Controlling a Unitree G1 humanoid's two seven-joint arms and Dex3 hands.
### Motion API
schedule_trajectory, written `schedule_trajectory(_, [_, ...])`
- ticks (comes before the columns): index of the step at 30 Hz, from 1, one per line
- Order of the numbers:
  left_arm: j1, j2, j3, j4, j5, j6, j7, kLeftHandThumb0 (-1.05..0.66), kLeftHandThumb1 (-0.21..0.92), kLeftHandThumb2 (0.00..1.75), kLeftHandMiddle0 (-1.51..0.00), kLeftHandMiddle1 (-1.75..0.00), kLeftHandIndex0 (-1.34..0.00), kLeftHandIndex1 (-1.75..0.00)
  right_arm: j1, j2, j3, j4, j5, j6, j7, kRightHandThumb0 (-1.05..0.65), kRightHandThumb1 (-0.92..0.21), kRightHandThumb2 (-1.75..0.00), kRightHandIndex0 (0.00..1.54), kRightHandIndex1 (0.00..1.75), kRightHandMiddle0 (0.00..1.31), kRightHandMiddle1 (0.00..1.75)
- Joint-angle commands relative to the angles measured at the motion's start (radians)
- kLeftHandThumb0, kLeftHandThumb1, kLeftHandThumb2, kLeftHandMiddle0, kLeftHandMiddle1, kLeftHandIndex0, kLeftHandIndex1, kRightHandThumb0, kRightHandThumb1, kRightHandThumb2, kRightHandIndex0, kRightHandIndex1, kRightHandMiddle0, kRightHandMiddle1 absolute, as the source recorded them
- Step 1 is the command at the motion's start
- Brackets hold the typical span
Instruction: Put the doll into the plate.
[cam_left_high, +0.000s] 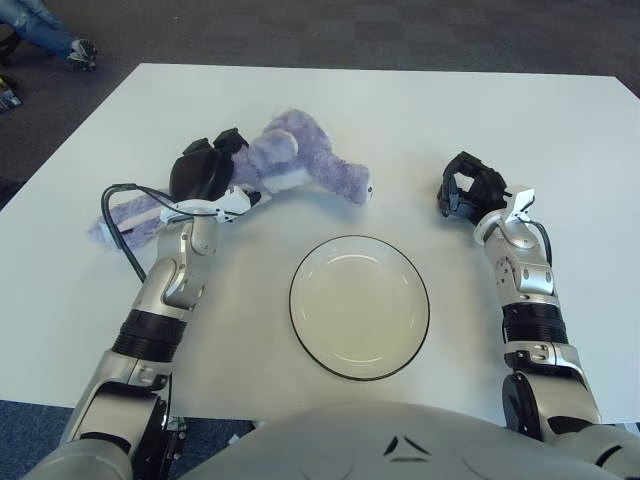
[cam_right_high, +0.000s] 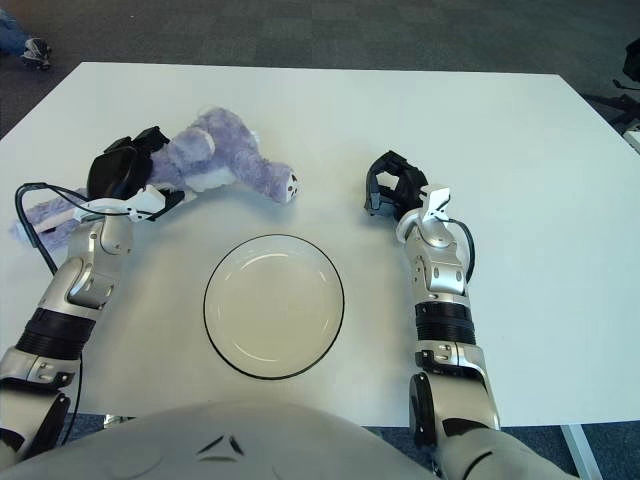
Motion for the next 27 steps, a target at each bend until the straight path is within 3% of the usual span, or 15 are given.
schedule_trajectory(1, [-0.015, 0.016, 0.018, -0.027, 0.000, -0.025, -0.003, 0.56, 0.10, 1.58, -0.79, -1.75, -1.06, -1.75, -0.013, -0.009, 0.000, 0.022, -0.010, -0.007, -0.002, -0.46, -0.38, -1.24, 1.16, 1.75, 0.56, 1.75])
schedule_trajectory(21, [0.002, 0.009, 0.039, -0.153, -0.011, -0.083, -0.018, 0.56, 0.11, 1.57, -0.78, -1.75, -1.06, -1.75, -0.043, -0.024, -0.010, 0.115, 0.002, -0.061, 0.035, -0.47, -0.35, -1.27, 1.18, 1.75, 0.59, 1.75])
schedule_trajectory(27, [0.008, 0.013, 0.043, -0.182, -0.030, -0.138, -0.018, 0.56, 0.11, 1.57, -0.78, -1.75, -1.06, -1.75, -0.048, -0.025, -0.011, 0.137, 0.004, -0.075, 0.046, -0.47, -0.34, -1.29, 1.18, 1.75, 0.59, 1.75])
